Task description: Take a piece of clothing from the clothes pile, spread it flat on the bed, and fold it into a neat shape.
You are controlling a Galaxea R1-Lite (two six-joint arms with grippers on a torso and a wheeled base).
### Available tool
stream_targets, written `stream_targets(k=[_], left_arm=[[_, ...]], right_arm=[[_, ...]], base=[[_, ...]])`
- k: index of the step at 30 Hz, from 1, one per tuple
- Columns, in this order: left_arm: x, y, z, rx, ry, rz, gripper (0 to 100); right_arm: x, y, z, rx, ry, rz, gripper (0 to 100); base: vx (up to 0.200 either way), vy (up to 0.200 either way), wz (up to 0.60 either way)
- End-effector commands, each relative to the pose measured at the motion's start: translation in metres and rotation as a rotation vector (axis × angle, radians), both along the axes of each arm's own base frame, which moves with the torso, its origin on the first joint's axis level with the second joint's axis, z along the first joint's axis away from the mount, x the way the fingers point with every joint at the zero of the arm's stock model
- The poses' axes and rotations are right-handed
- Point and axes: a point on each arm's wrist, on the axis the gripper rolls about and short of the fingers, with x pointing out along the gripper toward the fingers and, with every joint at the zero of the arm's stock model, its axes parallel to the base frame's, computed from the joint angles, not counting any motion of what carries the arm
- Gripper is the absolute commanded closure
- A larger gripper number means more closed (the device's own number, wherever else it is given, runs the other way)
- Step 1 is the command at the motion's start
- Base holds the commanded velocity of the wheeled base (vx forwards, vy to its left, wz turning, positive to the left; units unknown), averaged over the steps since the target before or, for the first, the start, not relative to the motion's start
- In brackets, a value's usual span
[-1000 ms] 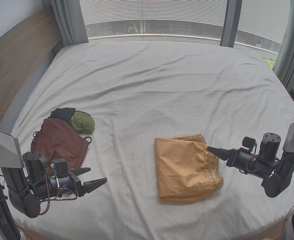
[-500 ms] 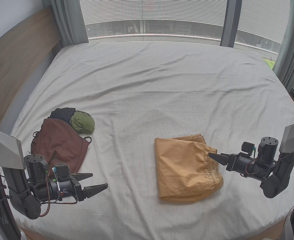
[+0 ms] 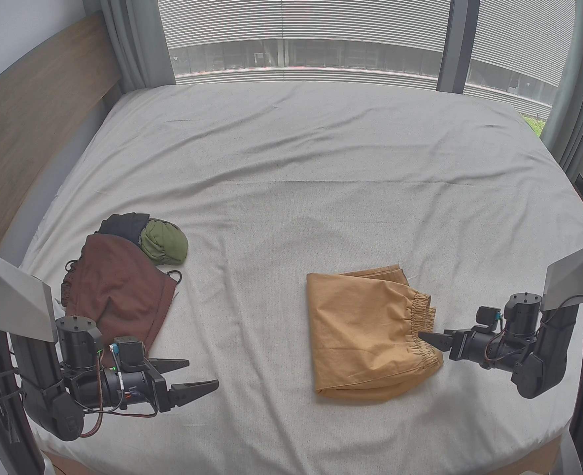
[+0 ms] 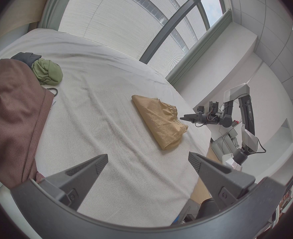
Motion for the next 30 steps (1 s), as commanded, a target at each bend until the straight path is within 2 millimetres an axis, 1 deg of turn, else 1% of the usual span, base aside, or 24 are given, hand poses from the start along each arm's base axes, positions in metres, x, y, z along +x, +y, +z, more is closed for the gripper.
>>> stream_targets(k=[1, 3, 7, 13, 19, 21, 28, 30], left_arm=[[0.001, -0.001, -0.002, 0.000, 0.007, -0.004, 0], [0.002, -0.002, -0.003, 0.000, 0.005, -0.004, 0], [0.012, -0.002, -0.004, 0.000, -0.024, 0.001, 0], [0.012, -0.003, -0.004, 0.002, -0.028, -0.003, 0], [0.012, -0.003, -0.004, 0.008, -0.036, -0.007, 0], [0.013, -0.002, -0.004, 0.016, -0.046, -0.011, 0], [0.013, -0.002, -0.009, 0.033, -0.049, -0.021, 0], [0.013, -0.002, -0.009, 0.035, -0.051, -0.023, 0]], right_arm=[[-0.004, -0.003, -0.018, -0.006, 0.068, -0.006, 0], [-0.004, -0.003, -0.021, -0.007, 0.080, -0.006, 0], [-0.005, -0.002, -0.029, -0.007, 0.105, -0.006, 0], [-0.006, 0.000, -0.038, -0.001, 0.140, -0.002, 0], [-0.008, 0.006, -0.040, 0.018, 0.163, 0.005, 0], [-0.009, 0.015, -0.039, 0.049, 0.183, 0.016, 0], [-0.009, 0.028, -0.040, 0.066, 0.194, 0.039, 0], [-0.007, 0.033, -0.044, 0.071, 0.200, 0.039, 0]], base=[[0.000, 0.000, 0.00], [0.000, 0.000, 0.00], [0.000, 0.000, 0.00], [0.000, 0.000, 0.00], [0.000, 0.000, 0.00], [0.000, 0.000, 0.00], [0.000, 0.000, 0.00], [0.000, 0.000, 0.00]])
